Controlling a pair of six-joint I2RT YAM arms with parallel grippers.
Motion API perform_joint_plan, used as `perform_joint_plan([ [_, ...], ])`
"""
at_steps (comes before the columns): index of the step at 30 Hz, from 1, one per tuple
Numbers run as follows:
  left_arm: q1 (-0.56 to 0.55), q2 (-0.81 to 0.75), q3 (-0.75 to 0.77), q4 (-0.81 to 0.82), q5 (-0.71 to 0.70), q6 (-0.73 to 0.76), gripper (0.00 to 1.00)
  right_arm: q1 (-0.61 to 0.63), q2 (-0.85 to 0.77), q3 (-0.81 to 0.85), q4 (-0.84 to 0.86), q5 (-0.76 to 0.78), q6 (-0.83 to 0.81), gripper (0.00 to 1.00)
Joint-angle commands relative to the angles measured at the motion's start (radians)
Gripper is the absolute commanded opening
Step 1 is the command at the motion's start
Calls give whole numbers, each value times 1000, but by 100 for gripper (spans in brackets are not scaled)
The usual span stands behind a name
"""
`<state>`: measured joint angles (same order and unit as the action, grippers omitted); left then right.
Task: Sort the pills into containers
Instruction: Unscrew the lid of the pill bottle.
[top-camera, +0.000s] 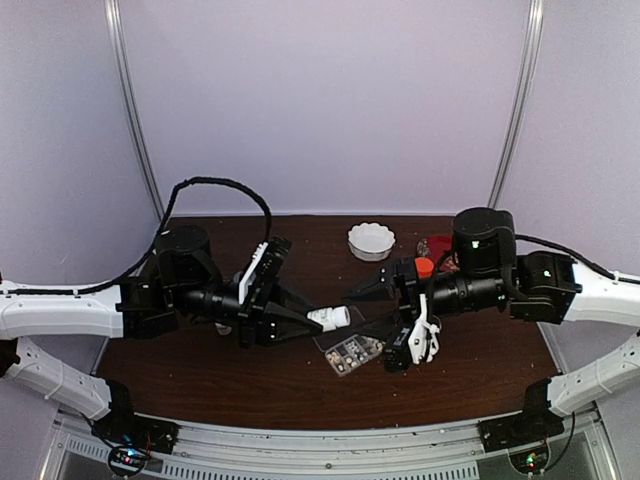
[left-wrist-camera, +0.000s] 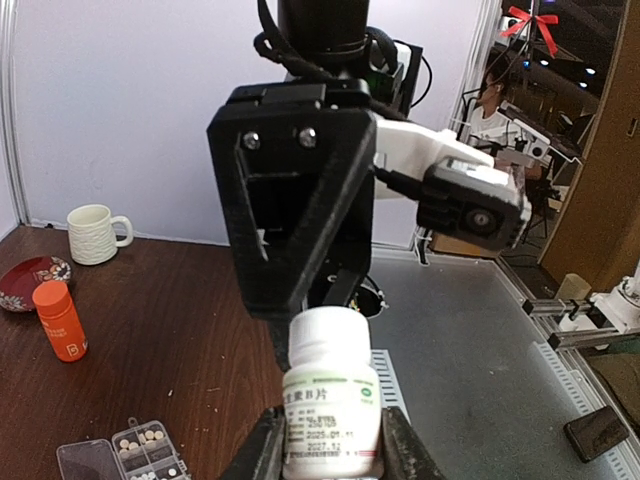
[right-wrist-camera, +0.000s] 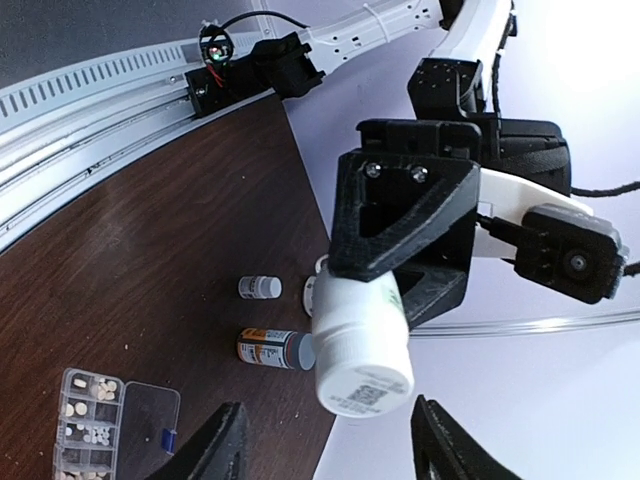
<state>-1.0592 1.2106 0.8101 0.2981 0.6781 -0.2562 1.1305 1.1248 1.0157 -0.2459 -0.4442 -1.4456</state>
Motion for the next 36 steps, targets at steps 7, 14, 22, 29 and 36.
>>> perform_joint_plan([
  [7,1,-41,22,6,-11,102,0,-19,-182,-93,78,-122,569,72],
  [14,1,-83,-16,39,-121,175,0,-19,-152,26,42,128,1483,59],
  [22,1,-112,-36,52,-232,353,0,-19,67,226,-2,-194,1980,64],
  [29,1,-132,-19,-23,-277,482,0,-19,96,275,-96,-96,2068,66],
  [36,1,-145,-20,-33,-265,509,0,-21,138,307,-177,-19,2066,66],
])
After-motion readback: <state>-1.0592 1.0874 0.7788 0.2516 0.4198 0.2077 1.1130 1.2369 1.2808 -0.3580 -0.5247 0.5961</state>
